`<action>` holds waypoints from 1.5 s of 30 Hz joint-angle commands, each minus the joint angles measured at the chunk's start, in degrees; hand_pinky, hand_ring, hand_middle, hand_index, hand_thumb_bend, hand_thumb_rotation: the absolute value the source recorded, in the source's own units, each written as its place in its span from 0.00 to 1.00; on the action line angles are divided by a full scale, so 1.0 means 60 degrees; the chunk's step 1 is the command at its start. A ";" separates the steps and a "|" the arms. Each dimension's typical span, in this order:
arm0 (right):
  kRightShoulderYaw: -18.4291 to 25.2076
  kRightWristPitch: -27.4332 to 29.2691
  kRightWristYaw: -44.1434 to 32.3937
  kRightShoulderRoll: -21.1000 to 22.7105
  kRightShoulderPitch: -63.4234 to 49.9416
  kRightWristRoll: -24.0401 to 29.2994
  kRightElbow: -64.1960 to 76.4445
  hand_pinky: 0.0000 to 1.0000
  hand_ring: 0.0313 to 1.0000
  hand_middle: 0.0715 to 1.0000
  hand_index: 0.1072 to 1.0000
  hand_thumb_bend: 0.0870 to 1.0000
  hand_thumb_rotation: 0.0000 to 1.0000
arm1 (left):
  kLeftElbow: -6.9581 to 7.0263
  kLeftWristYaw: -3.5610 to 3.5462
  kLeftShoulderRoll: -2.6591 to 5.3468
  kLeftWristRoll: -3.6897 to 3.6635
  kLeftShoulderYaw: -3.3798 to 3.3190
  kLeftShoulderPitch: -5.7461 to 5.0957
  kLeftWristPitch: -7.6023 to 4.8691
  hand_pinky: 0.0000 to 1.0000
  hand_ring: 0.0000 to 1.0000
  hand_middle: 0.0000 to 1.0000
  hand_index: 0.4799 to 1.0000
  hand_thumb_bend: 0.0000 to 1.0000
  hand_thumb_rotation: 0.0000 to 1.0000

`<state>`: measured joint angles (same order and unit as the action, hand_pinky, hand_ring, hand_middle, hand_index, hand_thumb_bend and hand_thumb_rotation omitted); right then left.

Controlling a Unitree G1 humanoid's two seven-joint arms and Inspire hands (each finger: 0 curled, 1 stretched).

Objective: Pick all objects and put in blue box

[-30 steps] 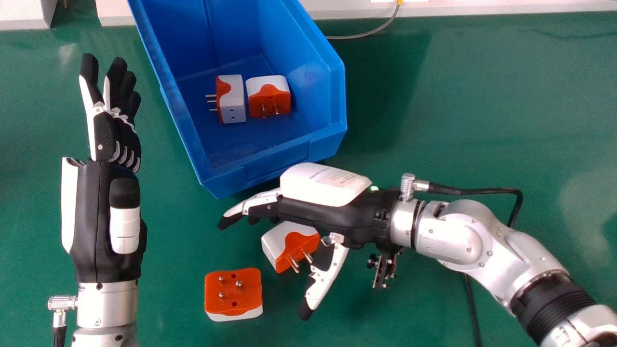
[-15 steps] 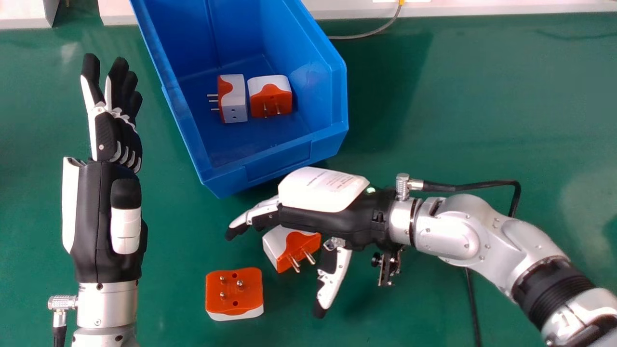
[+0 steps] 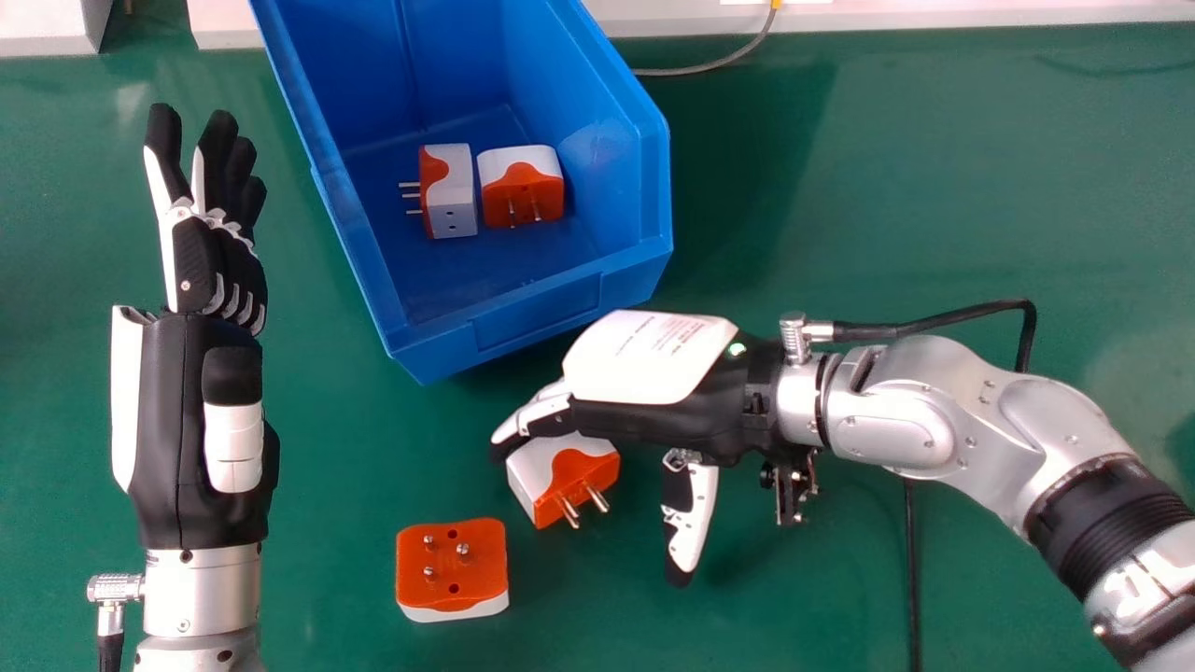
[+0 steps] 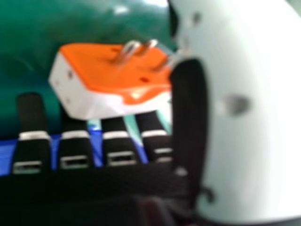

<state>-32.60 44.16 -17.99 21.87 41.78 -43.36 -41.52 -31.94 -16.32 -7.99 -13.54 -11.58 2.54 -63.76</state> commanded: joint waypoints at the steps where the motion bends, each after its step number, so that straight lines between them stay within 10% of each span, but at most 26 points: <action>1: -0.0017 0.0018 0.0282 -0.0055 0.0372 -0.0041 0.0107 0.66 0.75 0.80 0.80 0.95 0.00 | 0.0242 -0.0026 -0.0102 0.0012 0.0002 -0.0031 -0.0133 1.00 1.00 1.00 1.00 0.97 0.99; 45: -0.2691 -0.2568 0.4170 -0.0996 0.0194 -0.3271 -0.0414 0.65 0.76 0.79 0.80 0.95 0.04 | 0.0227 0.0009 -0.0145 0.0003 -0.0032 0.0003 -0.0135 1.00 1.00 1.00 1.00 0.97 1.00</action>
<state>-47.03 30.06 6.34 16.15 44.12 -60.70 -42.11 -31.91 -16.27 -8.40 -13.53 -11.66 2.56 -63.73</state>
